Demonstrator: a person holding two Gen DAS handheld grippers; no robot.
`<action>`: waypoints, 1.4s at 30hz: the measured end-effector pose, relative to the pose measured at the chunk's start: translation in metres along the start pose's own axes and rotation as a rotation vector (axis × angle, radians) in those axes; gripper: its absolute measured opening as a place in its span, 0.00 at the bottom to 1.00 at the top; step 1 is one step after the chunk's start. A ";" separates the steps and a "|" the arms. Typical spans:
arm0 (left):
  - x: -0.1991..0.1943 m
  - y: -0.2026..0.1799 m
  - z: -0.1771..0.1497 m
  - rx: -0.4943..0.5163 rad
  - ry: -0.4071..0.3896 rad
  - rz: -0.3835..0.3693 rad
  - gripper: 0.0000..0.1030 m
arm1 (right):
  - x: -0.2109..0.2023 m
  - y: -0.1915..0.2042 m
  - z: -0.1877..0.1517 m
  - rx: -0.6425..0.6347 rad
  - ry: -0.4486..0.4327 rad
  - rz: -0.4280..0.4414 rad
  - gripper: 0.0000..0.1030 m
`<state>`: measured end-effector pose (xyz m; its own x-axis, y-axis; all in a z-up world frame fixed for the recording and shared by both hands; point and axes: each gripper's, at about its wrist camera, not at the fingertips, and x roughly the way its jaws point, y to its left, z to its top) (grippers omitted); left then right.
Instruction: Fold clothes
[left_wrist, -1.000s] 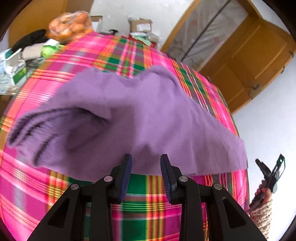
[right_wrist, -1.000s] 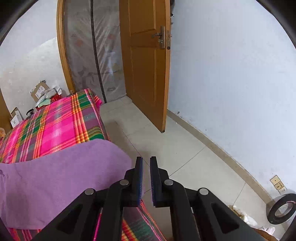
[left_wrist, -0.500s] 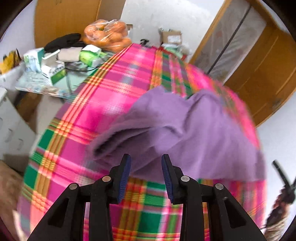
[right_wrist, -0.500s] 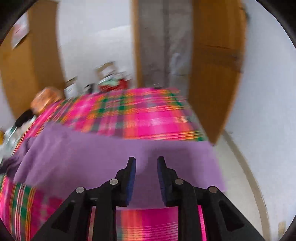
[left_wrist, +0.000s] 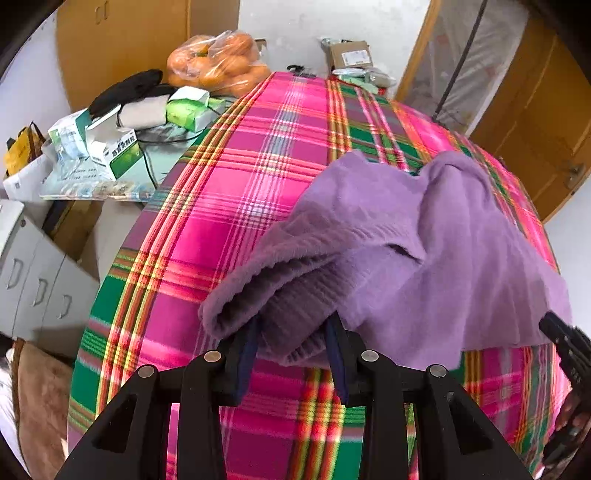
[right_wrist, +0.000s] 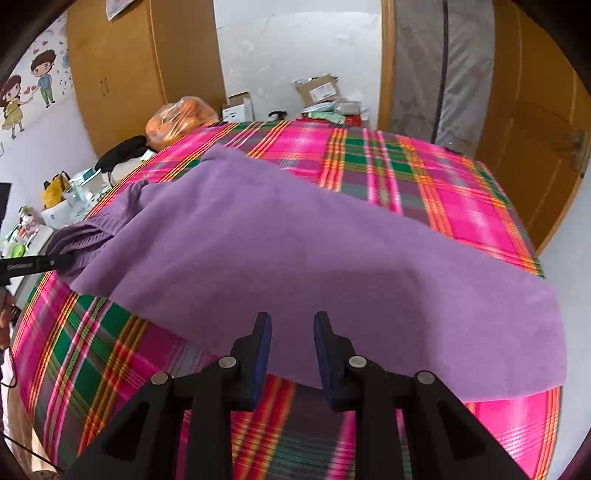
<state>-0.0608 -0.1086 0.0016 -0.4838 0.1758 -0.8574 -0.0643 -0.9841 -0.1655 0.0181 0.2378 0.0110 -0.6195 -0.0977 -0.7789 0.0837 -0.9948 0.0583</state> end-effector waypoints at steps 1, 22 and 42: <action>0.001 0.003 0.003 -0.016 -0.002 -0.006 0.35 | 0.004 0.001 0.001 -0.001 0.007 0.004 0.23; -0.006 0.056 0.013 -0.325 -0.046 -0.132 0.35 | 0.018 0.084 0.014 -0.151 -0.017 0.241 0.27; -0.006 0.062 0.013 -0.367 -0.008 -0.174 0.35 | 0.052 0.214 0.020 -0.489 -0.021 0.211 0.38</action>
<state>-0.0731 -0.1712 0.0031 -0.5003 0.3373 -0.7975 0.1695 -0.8650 -0.4722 -0.0118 0.0192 -0.0043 -0.5653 -0.2997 -0.7685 0.5590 -0.8243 -0.0897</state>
